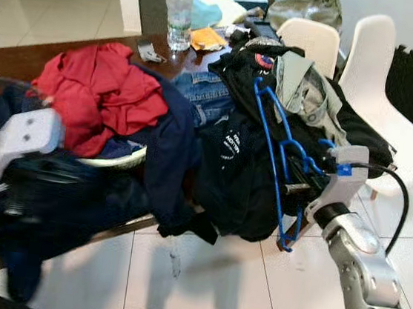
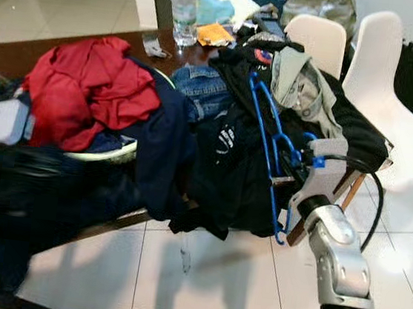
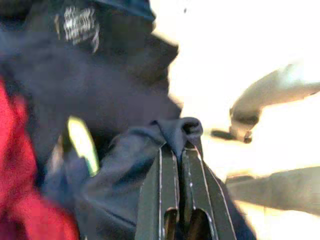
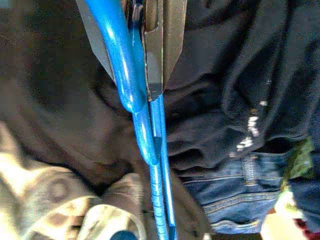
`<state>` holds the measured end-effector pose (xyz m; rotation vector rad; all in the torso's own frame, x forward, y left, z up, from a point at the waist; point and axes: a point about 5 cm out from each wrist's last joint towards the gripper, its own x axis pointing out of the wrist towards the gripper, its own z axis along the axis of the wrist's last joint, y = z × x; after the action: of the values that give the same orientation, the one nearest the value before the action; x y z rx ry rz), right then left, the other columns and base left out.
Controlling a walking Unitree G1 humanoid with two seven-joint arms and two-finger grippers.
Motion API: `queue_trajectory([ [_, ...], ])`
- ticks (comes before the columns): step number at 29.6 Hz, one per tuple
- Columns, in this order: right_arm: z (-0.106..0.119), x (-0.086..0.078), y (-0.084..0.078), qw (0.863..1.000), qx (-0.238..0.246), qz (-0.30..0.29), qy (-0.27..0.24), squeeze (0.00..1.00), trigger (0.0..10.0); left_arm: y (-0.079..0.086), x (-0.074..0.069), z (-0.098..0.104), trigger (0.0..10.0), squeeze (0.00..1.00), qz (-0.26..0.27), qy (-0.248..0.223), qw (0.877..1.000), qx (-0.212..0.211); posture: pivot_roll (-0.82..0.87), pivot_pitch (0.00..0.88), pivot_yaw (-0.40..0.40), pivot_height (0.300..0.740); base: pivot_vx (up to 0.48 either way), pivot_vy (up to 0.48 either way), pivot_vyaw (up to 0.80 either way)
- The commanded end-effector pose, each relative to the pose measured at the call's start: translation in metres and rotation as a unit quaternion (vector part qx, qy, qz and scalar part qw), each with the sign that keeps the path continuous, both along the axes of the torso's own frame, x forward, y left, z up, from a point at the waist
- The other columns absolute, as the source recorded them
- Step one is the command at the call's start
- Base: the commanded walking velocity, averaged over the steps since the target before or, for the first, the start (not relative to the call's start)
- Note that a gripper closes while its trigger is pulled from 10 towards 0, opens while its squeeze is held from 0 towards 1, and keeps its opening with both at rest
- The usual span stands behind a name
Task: Hang hanger
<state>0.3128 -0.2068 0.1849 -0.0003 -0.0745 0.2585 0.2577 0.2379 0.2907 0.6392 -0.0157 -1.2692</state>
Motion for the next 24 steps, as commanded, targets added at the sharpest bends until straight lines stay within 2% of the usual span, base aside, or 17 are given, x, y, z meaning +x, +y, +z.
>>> queue_trajectory([
  [1, 0.000, -0.001, -0.003, 1.000, 0.009, -0.005, -0.001, 0.00, 10.0, -0.004, -0.007, 0.014, 0.0, 0.00, -0.026, 0.001, 0.999, -0.028, 0.14, 0.191, 0.036, 0.740, 0.000, 0.000, 0.00],
  [2, 0.002, -0.001, -0.005, 1.000, 0.013, -0.008, -0.003, 0.00, 10.0, -0.010, -0.013, 0.028, 0.0, 0.00, -0.055, 0.001, 0.997, -0.060, 0.14, 0.191, 0.036, 0.740, 0.000, 0.000, 0.00],
  [3, 0.002, -0.001, -0.005, 1.000, 0.013, -0.008, -0.003, 0.00, 10.0, -0.010, -0.013, 0.028, 0.0, 0.00, -0.055, 0.001, 0.997, -0.060, 0.14, 0.191, 0.036, 0.740, 0.000, 0.000, 0.00],
  [5, 0.002, -0.001, -0.007, 1.000, 0.018, -0.012, -0.004, 0.00, 10.0, -0.016, -0.022, 0.045, 0.0, 0.00, -0.092, -0.002, 0.991, -0.094, 0.14, 0.189, 0.037, 0.740, 0.000, 0.000, 0.00],
  [6, 0.002, -0.001, -0.007, 1.000, 0.018, -0.012, -0.004, 0.00, 10.0, -0.016, -0.022, 0.045, 0.0, 0.00, -0.092, -0.002, 0.991, -0.094, 0.14, 0.189, 0.037, 0.740, 0.000, 0.000, 0.00],
  [8, 0.002, -0.001, -0.005, 1.000, 0.019, -0.011, -0.005, 0.00, 10.0, -0.020, -0.030, 0.063, 0.0, 0.00, -0.115, -0.021, 0.985, -0.127, 0.14, 0.188, 0.037, 0.740, 0.000, 0.000, 0.00],
  [9, 0.002, -0.001, -0.005, 1.000, 0.019, -0.011, -0.005, 0.00, 10.0, -0.020, -0.030, 0.063, 0.0, 0.00, -0.115, -0.021, 0.985, -0.127, 0.14, 0.188, 0.037, 0.740, 0.000, 0.000, 0.00],
  [12, 0.001, -0.001, -0.002, 1.000, 0.020, -0.008, -0.004, 0.00, 10.0, -0.027, -0.038, 0.083, 0.0, 0.00, -0.127, -0.042, 0.977, -0.165, 0.15, 0.187, 0.036, 0.740, 0.000, 0.000, 0.00],
  [14, 0.002, 0.000, -0.002, 1.000, 0.021, -0.007, -0.005, 0.00, 10.0, -0.031, -0.038, 0.096, 0.0, 0.00, -0.116, -0.066, 0.973, -0.191, 0.15, 0.187, 0.036, 0.740, 0.000, 0.000, 0.00],
  [17, 0.002, 0.001, -0.002, 1.000, 0.022, -0.008, -0.006, 0.00, 10.0, -0.033, -0.037, 0.104, 0.0, 0.00, -0.111, -0.086, 0.968, -0.208, 0.15, 0.181, 0.033, 0.740, 0.000, 0.000, 0.00],
  [22, 0.003, 0.002, -0.003, 0.999, 0.028, -0.011, -0.008, 0.00, 10.0, -0.036, -0.037, 0.108, 0.0, 0.00, -0.115, -0.089, 0.964, -0.224, 0.15, 0.178, 0.034, 0.740, 0.000, 0.000, 0.00],
  [24, 0.004, 0.002, -0.004, 0.999, 0.042, -0.018, -0.012, 0.00, 10.0, -0.040, -0.032, 0.103, 0.0, 0.00, -0.114, -0.081, 0.963, -0.229, 0.15, 0.174, 0.035, 0.740, 0.000, 0.000, 0.00],
])
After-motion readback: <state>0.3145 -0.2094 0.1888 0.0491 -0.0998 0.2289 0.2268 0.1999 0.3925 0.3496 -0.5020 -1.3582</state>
